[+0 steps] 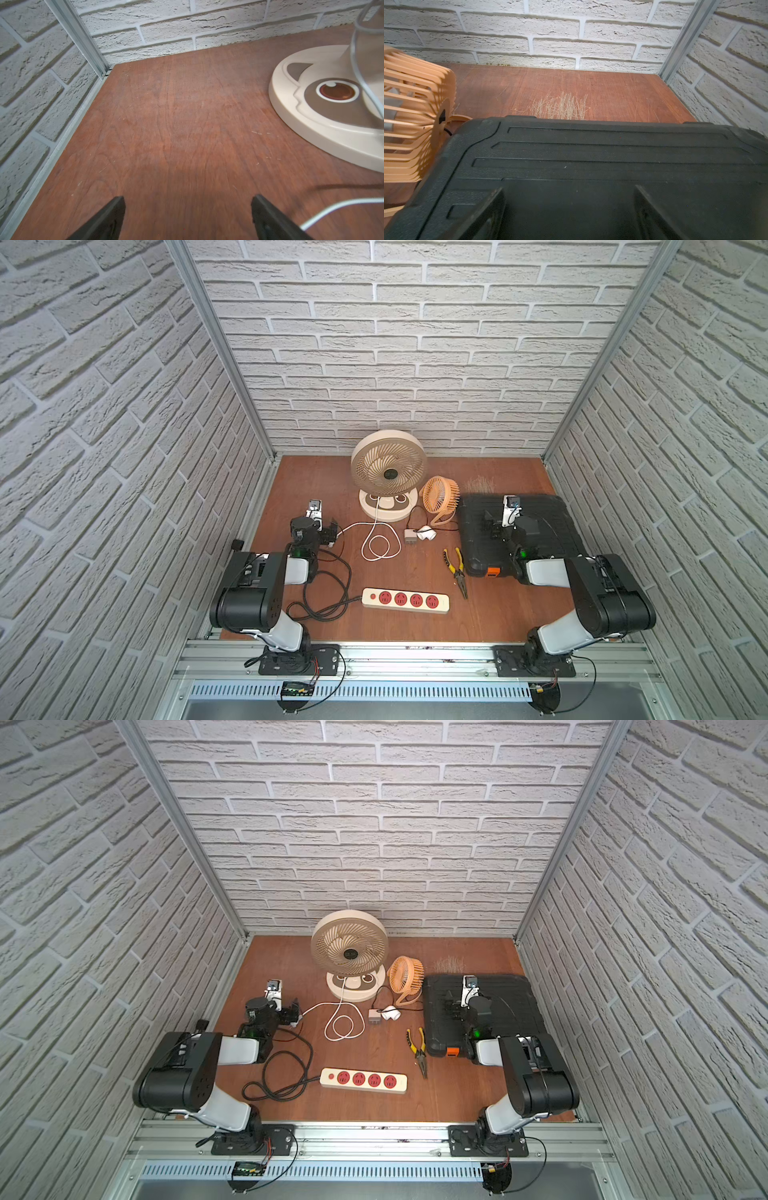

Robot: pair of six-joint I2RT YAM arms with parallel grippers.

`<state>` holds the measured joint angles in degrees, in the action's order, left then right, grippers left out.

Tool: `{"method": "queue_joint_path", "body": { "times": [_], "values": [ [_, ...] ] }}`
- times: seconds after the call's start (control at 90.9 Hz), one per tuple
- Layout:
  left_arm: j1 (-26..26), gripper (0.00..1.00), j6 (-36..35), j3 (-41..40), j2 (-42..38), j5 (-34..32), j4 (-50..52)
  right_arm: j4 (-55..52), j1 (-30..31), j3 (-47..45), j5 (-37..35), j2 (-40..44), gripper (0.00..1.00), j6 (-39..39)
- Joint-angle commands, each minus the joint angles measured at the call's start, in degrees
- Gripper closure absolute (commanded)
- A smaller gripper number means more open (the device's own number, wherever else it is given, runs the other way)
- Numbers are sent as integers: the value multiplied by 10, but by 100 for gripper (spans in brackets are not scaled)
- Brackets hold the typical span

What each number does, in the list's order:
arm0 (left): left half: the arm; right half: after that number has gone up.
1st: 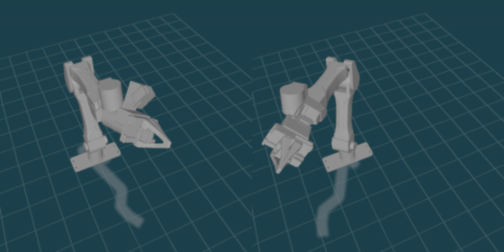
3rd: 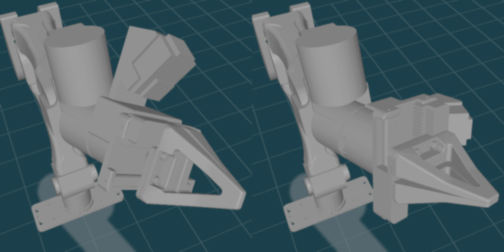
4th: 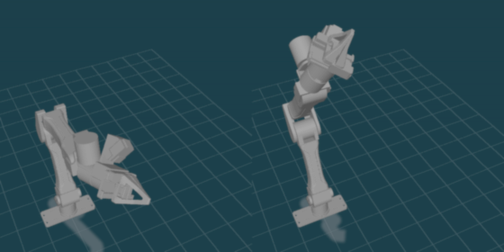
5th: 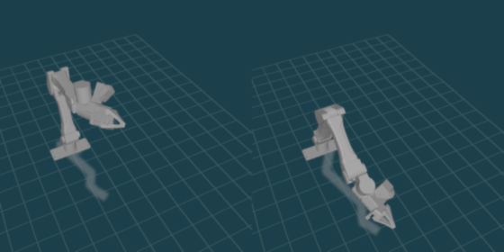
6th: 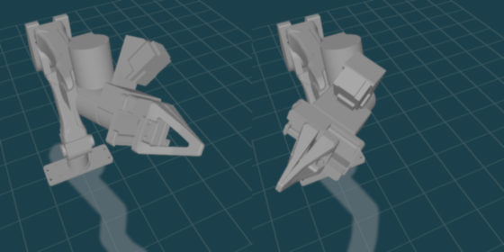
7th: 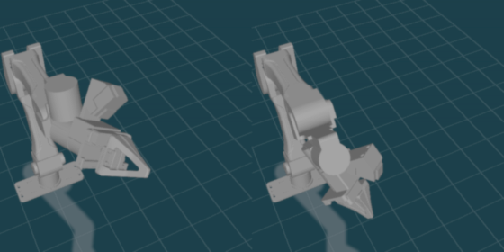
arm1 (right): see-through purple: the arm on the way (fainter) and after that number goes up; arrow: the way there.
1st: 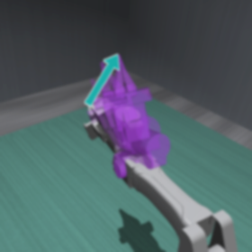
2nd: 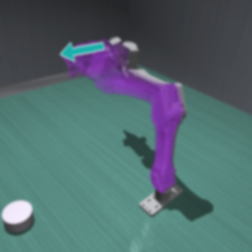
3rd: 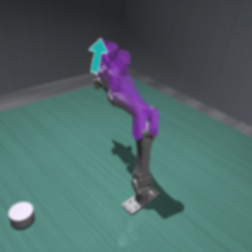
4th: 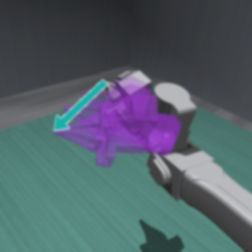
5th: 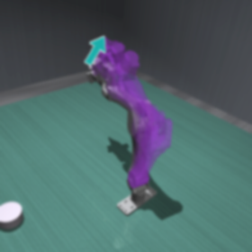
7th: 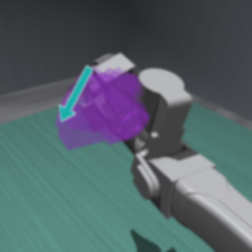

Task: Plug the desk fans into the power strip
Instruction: Pick up the plug from the center of the board.

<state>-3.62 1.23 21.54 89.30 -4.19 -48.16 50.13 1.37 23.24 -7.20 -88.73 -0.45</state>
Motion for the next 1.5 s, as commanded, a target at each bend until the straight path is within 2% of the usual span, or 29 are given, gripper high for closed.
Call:
{"method": "queue_joint_path", "body": {
  "times": [0.0,0.539,0.66,0.792,0.913,0.957,1.078,1.177,1.276,1.353,1.485],
  "values": [
    [-6,2,-3,10,-5,6,-15,1,-2,-1,4,-3,1,6],
    [-5,2,-3,10,-5,5,-14,1,-2,0,6,-3,1,7],
    [-4,2,-5,10,-5,3,-16,12,-2,-6,35,-4,1,20],
    [17,2,-25,-9,-17,-15,-45,35,6,-23,34,6,1,30],
    [30,2,-21,-21,-64,-73,-27,83,22,-60,-6,39,1,35],
    [37,2,-24,-20,-86,-93,-11,36,32,-55,-33,81,1,34],
    [53,2,-32,-19,-144,-134,36,-217,38,21,-52,190,1,-11],
    [62,2,-30,-1,-197,-163,94,-301,42,51,-43,246,1,-37],
    [68,2,24,18,-248,-200,151,-342,44,56,-18,305,1,-86],
    [68,2,85,32,-285,-196,209,-414,44,75,9,351,1,-122],
    [77,2,157,41,-348,-129,285,-540,45,108,63,418,1,-168]
  ]
}}
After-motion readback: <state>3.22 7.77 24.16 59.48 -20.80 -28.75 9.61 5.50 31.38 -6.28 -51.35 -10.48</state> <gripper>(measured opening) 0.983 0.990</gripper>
